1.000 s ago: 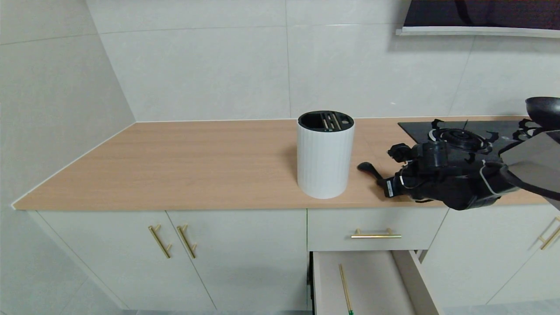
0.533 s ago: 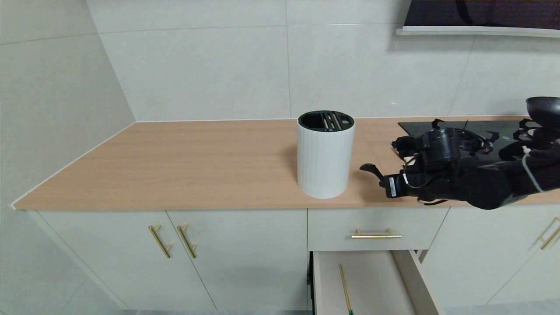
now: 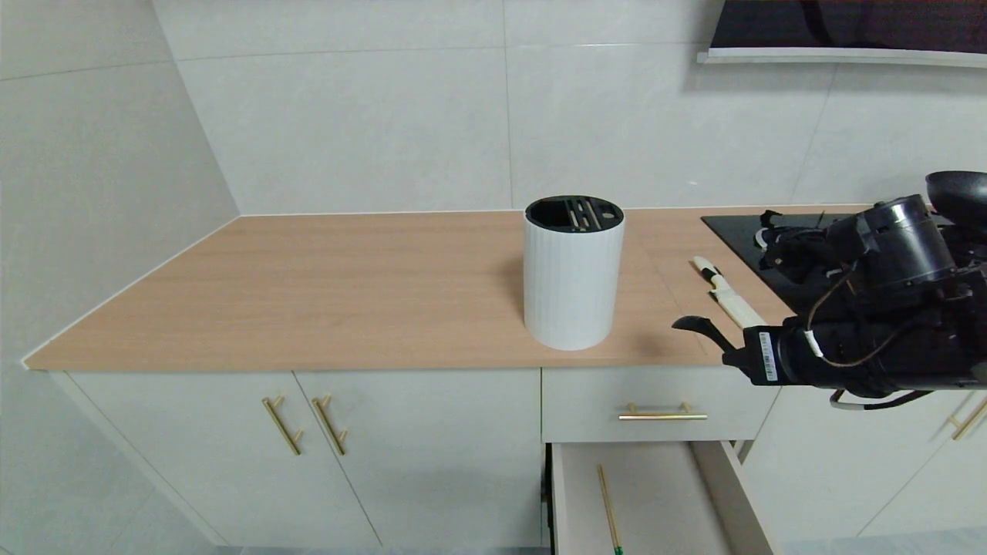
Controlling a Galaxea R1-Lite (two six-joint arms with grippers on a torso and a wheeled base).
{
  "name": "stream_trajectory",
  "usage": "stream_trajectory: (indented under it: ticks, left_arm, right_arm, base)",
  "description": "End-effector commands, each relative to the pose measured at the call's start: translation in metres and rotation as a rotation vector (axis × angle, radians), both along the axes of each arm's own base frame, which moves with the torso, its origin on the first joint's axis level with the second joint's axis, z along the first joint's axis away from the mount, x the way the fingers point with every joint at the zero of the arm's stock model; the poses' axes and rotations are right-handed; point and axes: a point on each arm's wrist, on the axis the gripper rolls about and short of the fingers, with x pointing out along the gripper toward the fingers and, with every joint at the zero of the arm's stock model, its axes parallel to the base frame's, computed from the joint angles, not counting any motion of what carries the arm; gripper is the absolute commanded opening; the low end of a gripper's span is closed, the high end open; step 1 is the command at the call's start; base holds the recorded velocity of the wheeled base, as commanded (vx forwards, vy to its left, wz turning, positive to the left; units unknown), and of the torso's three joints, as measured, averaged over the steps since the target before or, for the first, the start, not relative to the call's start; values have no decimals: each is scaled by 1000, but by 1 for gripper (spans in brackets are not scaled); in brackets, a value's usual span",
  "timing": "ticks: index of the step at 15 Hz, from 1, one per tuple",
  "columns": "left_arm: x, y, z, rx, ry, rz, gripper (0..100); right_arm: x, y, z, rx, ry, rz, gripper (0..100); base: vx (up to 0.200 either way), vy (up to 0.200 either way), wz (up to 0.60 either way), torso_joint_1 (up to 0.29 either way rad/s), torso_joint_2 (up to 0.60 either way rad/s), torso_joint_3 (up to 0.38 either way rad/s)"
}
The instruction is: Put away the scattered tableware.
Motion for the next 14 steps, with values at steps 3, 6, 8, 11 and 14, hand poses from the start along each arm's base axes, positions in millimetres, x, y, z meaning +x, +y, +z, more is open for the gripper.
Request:
stream_trajectory:
  ticks: [3,6,8,11,14]
  left_arm:
    - [0,0,0,0,0,0,100]
    - [0,0,0,0,0,0,100]
    - [0,0,0,0,0,0,100]
    - [0,0,0,0,0,0,100]
    - [0,0,0,0,0,0,100]
  right_arm:
    - [-14,1,-11,-13,17,27,0]
    - [-15,0,-20,-27,47,24,0]
    - [-11,-1,-26,-36,68,14,0]
    - [-10,-2,-28,-46,74,5,0]
    - [-12,-3,-34,-78,86,28,0]
  base:
    - [0,0,0,0,0,0]
    - [0,0,0,0,0,0]
    - [0,0,0,0,0,0]
    - [0,0,0,0,0,0]
    - [0,0,0,0,0,0]
